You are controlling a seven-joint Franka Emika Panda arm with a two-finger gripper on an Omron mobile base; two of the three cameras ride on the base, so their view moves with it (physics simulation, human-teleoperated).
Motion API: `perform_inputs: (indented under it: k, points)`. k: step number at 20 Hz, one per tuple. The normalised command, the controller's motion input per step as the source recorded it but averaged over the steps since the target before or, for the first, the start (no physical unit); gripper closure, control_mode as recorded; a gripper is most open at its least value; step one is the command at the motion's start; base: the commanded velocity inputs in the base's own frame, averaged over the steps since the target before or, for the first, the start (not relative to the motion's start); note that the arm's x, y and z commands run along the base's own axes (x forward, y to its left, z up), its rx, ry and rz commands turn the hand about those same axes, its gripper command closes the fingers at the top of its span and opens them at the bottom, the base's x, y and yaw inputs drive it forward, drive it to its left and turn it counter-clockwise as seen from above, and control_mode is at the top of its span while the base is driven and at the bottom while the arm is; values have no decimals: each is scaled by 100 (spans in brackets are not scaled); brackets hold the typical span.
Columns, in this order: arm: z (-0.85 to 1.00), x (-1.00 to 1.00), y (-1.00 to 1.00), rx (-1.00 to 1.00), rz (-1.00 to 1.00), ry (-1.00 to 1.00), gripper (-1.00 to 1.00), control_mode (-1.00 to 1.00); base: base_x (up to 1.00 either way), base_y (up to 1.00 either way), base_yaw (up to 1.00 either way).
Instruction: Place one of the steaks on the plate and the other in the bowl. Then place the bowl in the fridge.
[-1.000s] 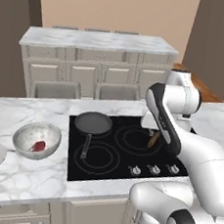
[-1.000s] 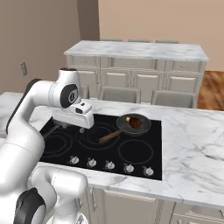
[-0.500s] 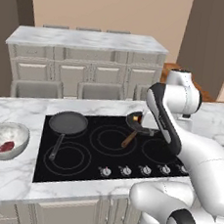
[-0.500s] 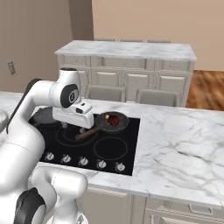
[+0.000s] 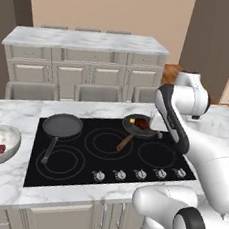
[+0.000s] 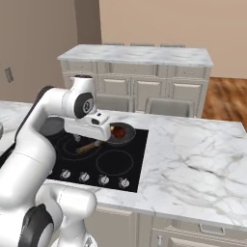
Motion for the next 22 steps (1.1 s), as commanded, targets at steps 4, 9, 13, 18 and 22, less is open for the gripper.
perform_inputs:
  k: [4, 9, 13, 18, 22]
  points:
    - [-1, 64, -41, -20, 39, -15, -100, -100, 0, 0, 0]
    - [0, 90, -23, 0, 41, 0, -100, -100, 0, 0, 0]
    - [0, 95, -28, 11, 44, 0, -100, -100, 0, 0, 0]
    - [-16, 87, 0, 2, 33, 2, -100, -100, 0, 0, 0]
    - [-49, 96, 5, 2, 25, 8, -100, -100, 0, 0, 0]
